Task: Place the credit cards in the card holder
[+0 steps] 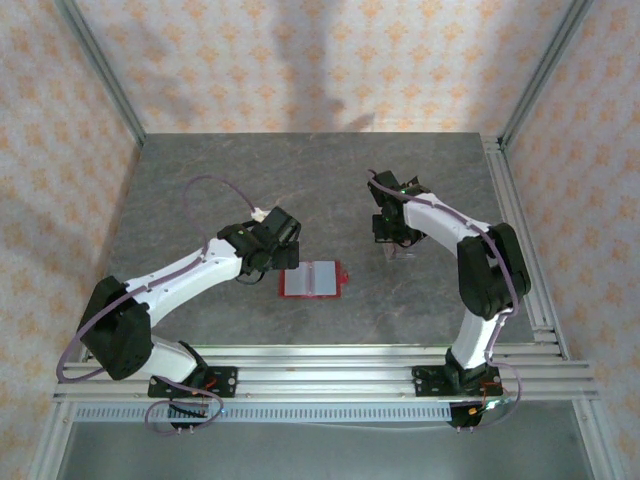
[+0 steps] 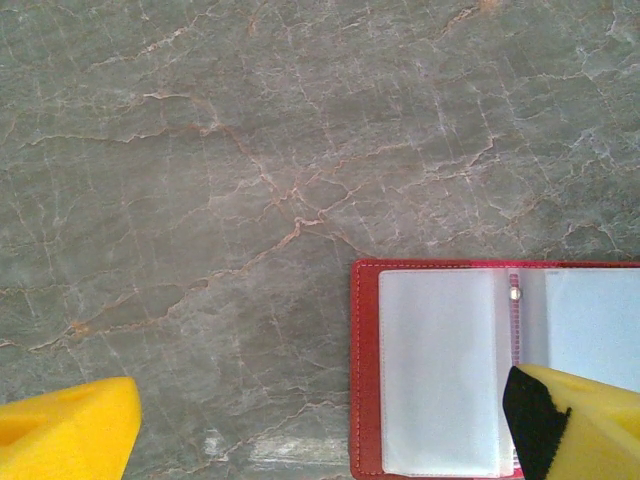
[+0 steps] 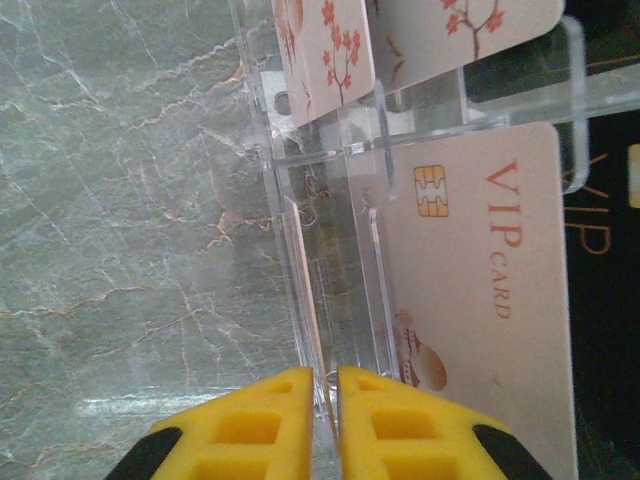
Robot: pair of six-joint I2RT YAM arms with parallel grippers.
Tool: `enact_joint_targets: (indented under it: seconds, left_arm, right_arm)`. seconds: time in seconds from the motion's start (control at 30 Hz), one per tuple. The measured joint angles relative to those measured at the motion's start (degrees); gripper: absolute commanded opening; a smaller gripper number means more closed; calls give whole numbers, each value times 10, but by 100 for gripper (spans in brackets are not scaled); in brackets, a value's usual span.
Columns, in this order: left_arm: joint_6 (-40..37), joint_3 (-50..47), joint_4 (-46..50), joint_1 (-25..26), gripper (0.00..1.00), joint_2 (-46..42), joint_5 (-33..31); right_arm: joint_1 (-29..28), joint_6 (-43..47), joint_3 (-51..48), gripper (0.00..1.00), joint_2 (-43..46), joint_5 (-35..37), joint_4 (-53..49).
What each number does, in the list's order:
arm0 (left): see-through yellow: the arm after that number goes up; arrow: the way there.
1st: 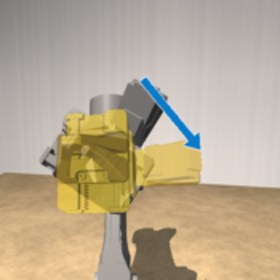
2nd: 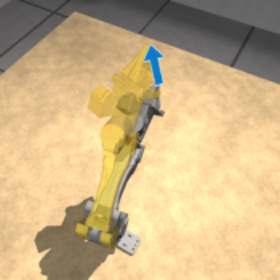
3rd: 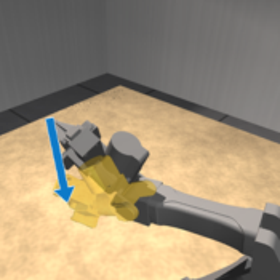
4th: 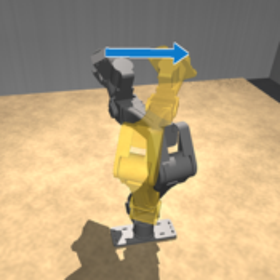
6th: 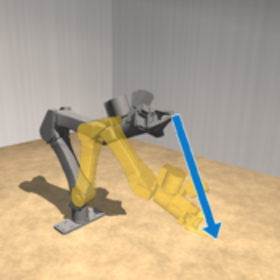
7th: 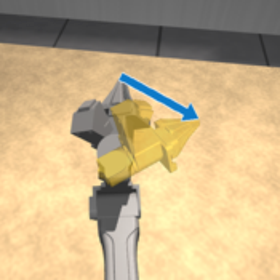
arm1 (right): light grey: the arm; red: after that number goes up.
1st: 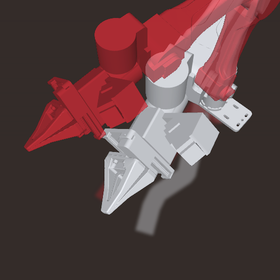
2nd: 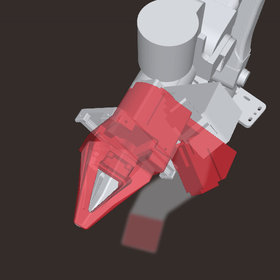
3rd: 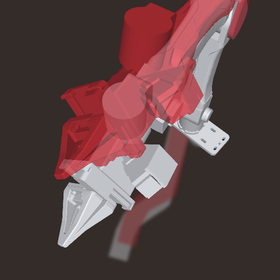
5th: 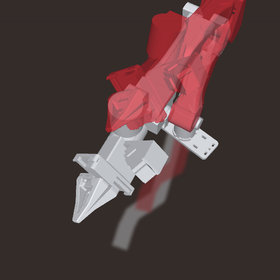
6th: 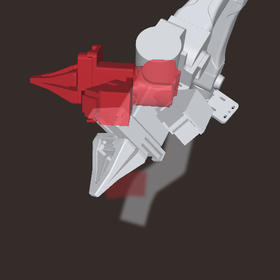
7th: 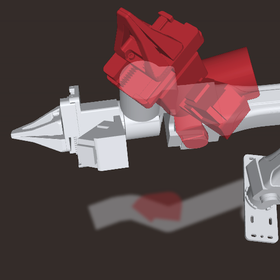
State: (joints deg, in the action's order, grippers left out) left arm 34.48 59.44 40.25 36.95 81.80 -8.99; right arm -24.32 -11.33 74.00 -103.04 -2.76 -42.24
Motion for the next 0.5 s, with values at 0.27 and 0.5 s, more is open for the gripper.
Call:
enact_joint_targets:
  seconds: [0.27,0.5]
  left_arm:
    - [0,0,-2,0,95,0,0]
    - [0,0,-2,0,95,0,0]
  right_arm:
    - [0,5,2,13,-2,-3,-2]
    - [0,9,14,11,-2,-3,-10]
